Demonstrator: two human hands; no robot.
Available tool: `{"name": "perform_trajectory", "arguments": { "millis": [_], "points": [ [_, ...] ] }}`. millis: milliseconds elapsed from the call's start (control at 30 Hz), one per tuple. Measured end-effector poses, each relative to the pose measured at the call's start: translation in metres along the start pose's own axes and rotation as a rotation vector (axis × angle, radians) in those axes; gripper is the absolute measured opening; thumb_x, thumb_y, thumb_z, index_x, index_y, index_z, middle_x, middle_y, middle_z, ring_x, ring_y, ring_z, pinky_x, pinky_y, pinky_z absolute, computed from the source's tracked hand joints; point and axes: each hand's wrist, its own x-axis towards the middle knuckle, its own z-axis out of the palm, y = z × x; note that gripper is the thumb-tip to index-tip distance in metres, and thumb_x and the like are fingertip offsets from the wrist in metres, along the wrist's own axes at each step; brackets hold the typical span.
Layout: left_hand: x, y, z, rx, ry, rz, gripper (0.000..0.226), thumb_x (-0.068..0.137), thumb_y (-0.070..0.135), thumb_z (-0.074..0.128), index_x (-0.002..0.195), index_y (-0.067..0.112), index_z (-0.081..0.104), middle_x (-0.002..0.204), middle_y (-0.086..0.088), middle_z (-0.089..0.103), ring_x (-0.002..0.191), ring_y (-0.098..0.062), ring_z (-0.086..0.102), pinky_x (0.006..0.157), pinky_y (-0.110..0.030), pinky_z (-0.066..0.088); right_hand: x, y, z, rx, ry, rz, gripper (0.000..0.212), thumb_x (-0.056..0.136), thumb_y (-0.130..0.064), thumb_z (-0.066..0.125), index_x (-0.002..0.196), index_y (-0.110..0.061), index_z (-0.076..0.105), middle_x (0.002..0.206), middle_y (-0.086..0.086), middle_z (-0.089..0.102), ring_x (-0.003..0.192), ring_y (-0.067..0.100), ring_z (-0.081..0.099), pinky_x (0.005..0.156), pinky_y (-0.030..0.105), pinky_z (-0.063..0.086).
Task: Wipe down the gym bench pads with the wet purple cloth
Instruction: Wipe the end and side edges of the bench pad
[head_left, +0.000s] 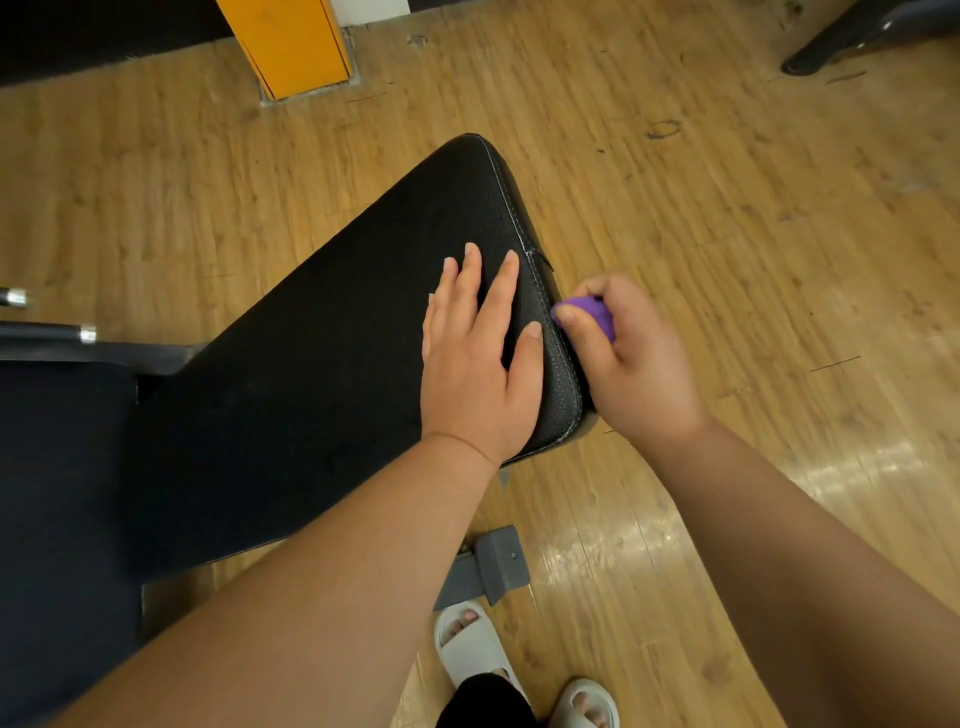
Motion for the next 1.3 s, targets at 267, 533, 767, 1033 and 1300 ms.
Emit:
{"name": "perform_trajectory", "arguments": {
  "millis": [267, 533, 767, 1033, 1300],
  "points": [
    [0.0, -0.001, 0.0, -0.009, 0.001, 0.012, 0.06, 0.094, 0.043, 0.025, 0.152, 0.029, 0.024, 0.163, 0.001, 0.01, 0.149, -0.013, -0.003, 0.121, -0.036, 0.002, 0.005, -0.006, -0.002, 0.02, -0.056, -0.011, 0.013, 0.093, -0.025, 0.052, 0.085, -0.034, 0.047, 0.079, -0.012, 0.056, 0.072, -0.001, 0.05, 0.065, 0.011, 0.039],
    [0.001, 0.0, -0.002, -0.003, 0.0, 0.014, 0.061, 0.093, 0.04, 0.025, 0.152, 0.026, 0.024, 0.162, -0.001, 0.011, 0.15, -0.015, -0.002, 0.121, -0.037, 0.002, 0.042, -0.013, 0.009, -0.027, -0.028, 0.055, 0.013, 0.097, -0.019, 0.054, 0.087, -0.024, 0.049, 0.078, -0.014, 0.053, 0.07, -0.007, 0.048, 0.064, 0.007, 0.037],
    [0.001, 0.001, -0.003, -0.014, -0.005, 0.01, 0.061, 0.093, 0.04, 0.025, 0.152, 0.026, 0.025, 0.163, -0.002, 0.01, 0.15, -0.015, -0.003, 0.121, -0.035, -0.001, 0.021, -0.013, 0.005, -0.054, -0.019, 0.131, 0.009, 0.097, -0.023, 0.054, 0.089, -0.019, 0.052, 0.078, -0.013, 0.054, 0.071, -0.005, 0.051, 0.063, 0.009, 0.039],
    [0.002, 0.002, -0.004, 0.012, -0.029, 0.014, 0.065, 0.093, 0.04, 0.023, 0.154, 0.023, 0.012, 0.162, 0.004, 0.0, 0.149, -0.012, -0.008, 0.12, -0.033, -0.006, 0.016, -0.023, 0.003, -0.041, -0.025, 0.159, 0.011, 0.097, -0.023, 0.055, 0.086, -0.023, 0.051, 0.077, -0.011, 0.056, 0.07, -0.004, 0.051, 0.062, 0.007, 0.039],
    [0.005, 0.008, -0.008, 0.028, -0.092, 0.014, 0.067, 0.091, 0.041, 0.021, 0.154, 0.024, 0.014, 0.163, 0.007, 0.006, 0.148, -0.007, -0.007, 0.12, -0.034, -0.008, 0.051, -0.019, 0.014, -0.045, 0.041, 0.311, 0.016, 0.098, -0.031, 0.052, 0.085, -0.024, 0.048, 0.074, -0.012, 0.054, 0.063, -0.006, 0.048, 0.057, 0.007, 0.036]
  ]
}}
